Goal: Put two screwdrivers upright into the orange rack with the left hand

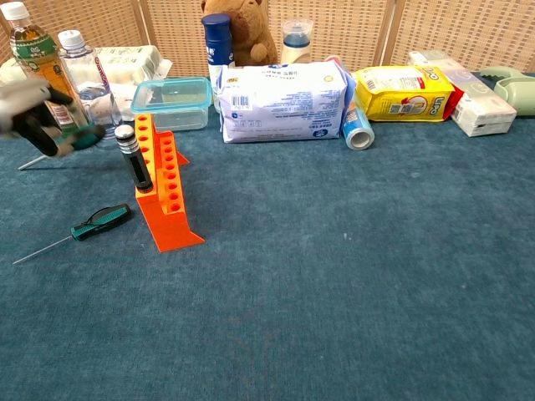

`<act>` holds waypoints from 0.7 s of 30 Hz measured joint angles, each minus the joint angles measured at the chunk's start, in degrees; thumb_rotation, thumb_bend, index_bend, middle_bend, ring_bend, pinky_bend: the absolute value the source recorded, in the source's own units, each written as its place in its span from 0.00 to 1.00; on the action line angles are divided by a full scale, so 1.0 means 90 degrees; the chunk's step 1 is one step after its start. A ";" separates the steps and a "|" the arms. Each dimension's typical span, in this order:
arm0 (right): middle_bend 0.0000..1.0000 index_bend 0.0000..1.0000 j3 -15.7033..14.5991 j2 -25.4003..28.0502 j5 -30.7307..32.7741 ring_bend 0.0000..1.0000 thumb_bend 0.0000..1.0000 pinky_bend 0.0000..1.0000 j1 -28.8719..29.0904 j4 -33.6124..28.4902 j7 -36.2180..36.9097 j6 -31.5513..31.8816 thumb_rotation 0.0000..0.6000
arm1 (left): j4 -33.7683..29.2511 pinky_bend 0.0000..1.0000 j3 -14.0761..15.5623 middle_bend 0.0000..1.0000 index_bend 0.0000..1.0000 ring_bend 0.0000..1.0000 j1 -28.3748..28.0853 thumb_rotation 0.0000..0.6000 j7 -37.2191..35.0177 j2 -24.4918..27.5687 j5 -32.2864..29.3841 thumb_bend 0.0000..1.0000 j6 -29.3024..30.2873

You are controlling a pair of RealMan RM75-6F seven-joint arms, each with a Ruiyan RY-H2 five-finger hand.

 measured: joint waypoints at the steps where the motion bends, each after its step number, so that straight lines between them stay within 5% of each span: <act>1: 0.00 0.03 -0.0001 -0.0006 0.0004 0.06 0.00 0.00 0.0003 -0.0004 -0.0013 -0.0006 0.90 | -0.0180 1.00 0.0005 0.99 0.47 0.99 0.0056 1.00 -0.0031 0.0129 0.0084 0.40 0.0080; 21: 0.00 0.03 -0.0013 -0.0064 0.0036 0.06 0.00 0.00 0.0020 -0.0048 -0.0180 -0.0036 0.90 | -0.3141 1.00 0.0280 0.99 0.49 0.99 0.1170 1.00 -0.1124 0.2180 0.2088 0.44 0.1299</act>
